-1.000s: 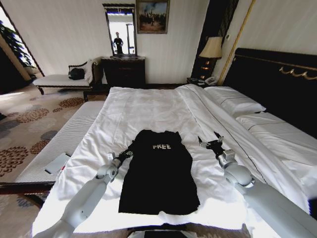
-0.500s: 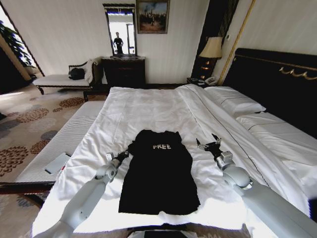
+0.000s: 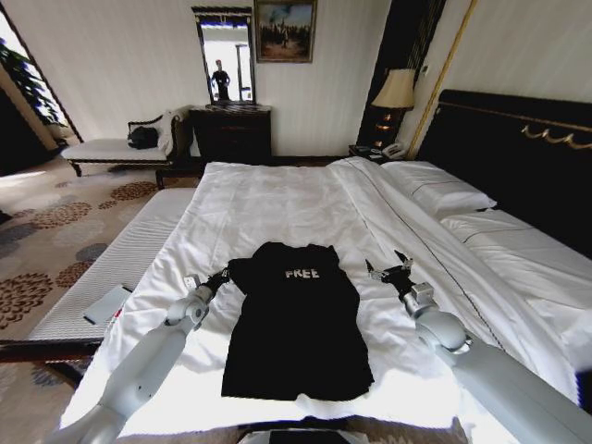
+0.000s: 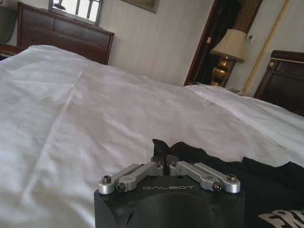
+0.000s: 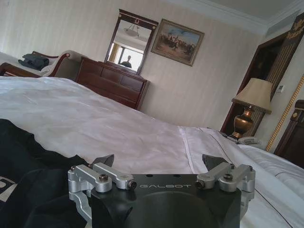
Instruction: Fold the clothes on the bed.
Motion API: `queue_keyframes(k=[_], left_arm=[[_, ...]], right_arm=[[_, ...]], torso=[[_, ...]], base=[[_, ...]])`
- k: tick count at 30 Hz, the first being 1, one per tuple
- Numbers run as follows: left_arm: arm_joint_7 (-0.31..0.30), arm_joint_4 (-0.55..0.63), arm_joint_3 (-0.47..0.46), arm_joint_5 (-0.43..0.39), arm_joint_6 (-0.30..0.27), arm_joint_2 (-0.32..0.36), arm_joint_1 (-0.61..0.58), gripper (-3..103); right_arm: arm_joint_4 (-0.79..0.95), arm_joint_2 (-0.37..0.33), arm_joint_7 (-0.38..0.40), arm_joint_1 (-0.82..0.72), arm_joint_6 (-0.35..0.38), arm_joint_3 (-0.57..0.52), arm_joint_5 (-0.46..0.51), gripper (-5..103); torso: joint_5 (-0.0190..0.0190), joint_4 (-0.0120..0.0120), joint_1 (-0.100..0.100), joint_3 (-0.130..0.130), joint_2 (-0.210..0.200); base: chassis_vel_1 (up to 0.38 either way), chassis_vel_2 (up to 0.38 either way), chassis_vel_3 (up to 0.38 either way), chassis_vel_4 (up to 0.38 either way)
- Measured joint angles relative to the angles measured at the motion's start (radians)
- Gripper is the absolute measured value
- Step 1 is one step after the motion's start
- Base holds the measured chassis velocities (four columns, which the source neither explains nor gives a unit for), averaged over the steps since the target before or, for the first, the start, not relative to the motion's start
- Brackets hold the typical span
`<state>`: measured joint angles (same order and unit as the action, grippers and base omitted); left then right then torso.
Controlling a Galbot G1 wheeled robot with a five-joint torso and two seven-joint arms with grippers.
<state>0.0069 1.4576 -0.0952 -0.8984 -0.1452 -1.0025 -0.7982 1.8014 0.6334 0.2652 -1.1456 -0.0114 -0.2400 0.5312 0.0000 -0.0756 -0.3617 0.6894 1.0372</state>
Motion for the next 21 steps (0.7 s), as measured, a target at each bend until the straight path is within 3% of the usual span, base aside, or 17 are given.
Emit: queue_keyframes(k=[3, 10, 21], left_arm=[[0.0, 0.004, 0.092, 0.063, -0.008, -0.01, 0.07, 0], [0.0, -0.004, 0.259, 0.096, -0.034, -0.046, 0.15, 0], [0.0, -0.065, 0.402, 0.124, -0.035, -0.112, 0.199, 0]], right_arm=[[-0.007, -0.001, 0.002, 0.032, 0.01, 0.025, 0.009, 100], [-0.018, -0.004, 0.005, 0.057, 0.017, 0.038, 0.02, 100], [-0.037, 0.006, -0.011, 0.036, 0.0, 0.019, 0.011, 100]], torso=[[0.0001, -0.0003, 0.0, 0.0, 0.0], [0.0002, -0.0002, 0.0, 0.0, 0.0], [0.0003, -0.0002, 0.0, 0.0, 0.0]], base=[[0.0, 0.0, 0.0, 0.0], [0.0, 0.0, 0.0, 0.0], [0.0, 0.0, 0.0, 0.0]])
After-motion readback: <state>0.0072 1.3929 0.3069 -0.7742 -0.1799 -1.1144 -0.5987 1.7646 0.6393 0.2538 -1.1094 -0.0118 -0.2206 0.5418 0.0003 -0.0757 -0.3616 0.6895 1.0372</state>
